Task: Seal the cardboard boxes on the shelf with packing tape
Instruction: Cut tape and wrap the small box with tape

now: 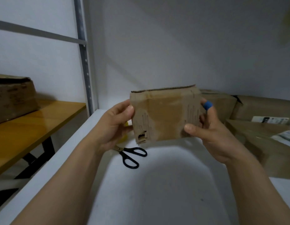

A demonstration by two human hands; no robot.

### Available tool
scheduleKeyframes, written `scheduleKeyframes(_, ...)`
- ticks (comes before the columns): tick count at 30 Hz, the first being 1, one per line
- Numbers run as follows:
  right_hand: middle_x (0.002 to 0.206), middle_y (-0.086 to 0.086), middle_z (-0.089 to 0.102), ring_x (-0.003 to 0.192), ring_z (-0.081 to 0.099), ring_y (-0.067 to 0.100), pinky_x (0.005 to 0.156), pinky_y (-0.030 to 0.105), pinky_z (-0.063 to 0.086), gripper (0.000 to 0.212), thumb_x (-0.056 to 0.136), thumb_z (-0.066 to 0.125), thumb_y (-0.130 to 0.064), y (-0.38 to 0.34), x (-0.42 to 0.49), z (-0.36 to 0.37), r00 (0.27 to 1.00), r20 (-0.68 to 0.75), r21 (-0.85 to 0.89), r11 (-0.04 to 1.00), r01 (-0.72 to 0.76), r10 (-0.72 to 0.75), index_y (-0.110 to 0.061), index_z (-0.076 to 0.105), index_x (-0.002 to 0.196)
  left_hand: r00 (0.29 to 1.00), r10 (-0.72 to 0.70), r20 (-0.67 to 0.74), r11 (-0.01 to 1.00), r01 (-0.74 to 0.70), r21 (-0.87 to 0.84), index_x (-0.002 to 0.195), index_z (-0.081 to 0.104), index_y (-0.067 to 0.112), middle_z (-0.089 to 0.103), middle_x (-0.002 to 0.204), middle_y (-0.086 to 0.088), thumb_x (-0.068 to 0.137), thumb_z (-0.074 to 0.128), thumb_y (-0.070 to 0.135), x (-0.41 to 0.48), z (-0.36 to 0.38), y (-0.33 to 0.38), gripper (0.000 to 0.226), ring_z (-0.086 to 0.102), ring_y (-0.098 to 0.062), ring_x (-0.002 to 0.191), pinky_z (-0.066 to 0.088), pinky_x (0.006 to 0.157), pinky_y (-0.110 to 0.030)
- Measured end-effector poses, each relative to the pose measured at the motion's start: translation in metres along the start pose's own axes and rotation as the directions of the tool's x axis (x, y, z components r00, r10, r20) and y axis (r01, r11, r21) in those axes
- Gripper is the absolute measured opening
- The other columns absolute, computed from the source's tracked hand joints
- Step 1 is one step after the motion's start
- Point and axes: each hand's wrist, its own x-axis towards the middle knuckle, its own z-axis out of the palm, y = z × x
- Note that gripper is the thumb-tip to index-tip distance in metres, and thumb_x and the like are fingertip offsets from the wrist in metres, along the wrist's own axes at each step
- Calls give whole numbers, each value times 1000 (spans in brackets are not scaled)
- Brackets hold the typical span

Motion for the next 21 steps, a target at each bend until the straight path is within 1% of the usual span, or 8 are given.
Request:
scheduleKeyframes(2,134,-6,64,122,62,10,98,31,54,93,78,83,-29,2,0,0,1000,-12,19,999,26,-26,-34,28,152,994,83,67,995,-87,44,134,61,13,64,126,-10,88,62,6,0,-5,-2,46,62,-24,117,54,96,-39)
scheduleKeyframes(4,127,-9,67,120,63,7,94,28,54,78,85,76,-19,4,0,1,996,-61,15,998,63,-62,-25,34,150,990,116,84,990,-122,76,145,45,7,54,143,-15,75,76,1,-1,-5,-6,76,54,-28,130,50,102,-40)
scheduleKeyframes(7,119,-9,66,106,67,5,78,23,57,78,79,69,5,9,2,-1,987,-120,-14,994,104,-105,-23,36,144,988,132,74,976,-142,163,141,41,14,54,137,-10,64,77,-4,-1,-1,-14,87,52,-24,127,52,95,-31)
scheduleKeyframes(11,120,-10,65,108,66,10,78,26,58,87,81,67,19,11,3,-2,984,-115,-131,984,123,-138,-38,35,138,982,172,75,916,-188,354,142,27,45,52,125,-1,77,65,-21,-3,6,-12,100,58,-11,115,56,85,-27)
scheduleKeyframes(14,122,-17,66,112,66,12,78,28,58,96,84,69,14,12,3,-3,986,-76,-184,974,130,-146,-51,30,143,971,196,138,847,-239,475,139,42,41,45,133,-2,85,58,-22,-6,9,-10,85,53,-13,123,55,83,-24)
scheduleKeyframes(16,125,-16,63,114,65,13,81,32,58,96,85,69,12,11,2,-4,986,-68,-198,971,135,-151,-48,28,149,969,203,139,824,-246,510,133,51,36,44,135,-2,85,59,-21,-6,9,-10,75,51,-13,125,53,84,-22)
scheduleKeyframes(19,126,-16,62,117,64,13,93,40,57,96,85,69,11,8,0,-2,983,-82,-208,968,142,-162,-45,27,151,967,223,125,815,-255,521,132,54,35,43,137,1,85,60,-21,-7,9,-8,73,50,-9,125,52,87,-19)
scheduleKeyframes(21,125,-25,62,120,62,9,101,42,53,97,87,68,8,6,0,-1,981,-87,-220,964,148,-171,-51,24,150,962,240,128,808,-271,523,134,55,35,43,140,4,85,62,-19,-8,10,-6,73,49,-6,128,53,90,-20)
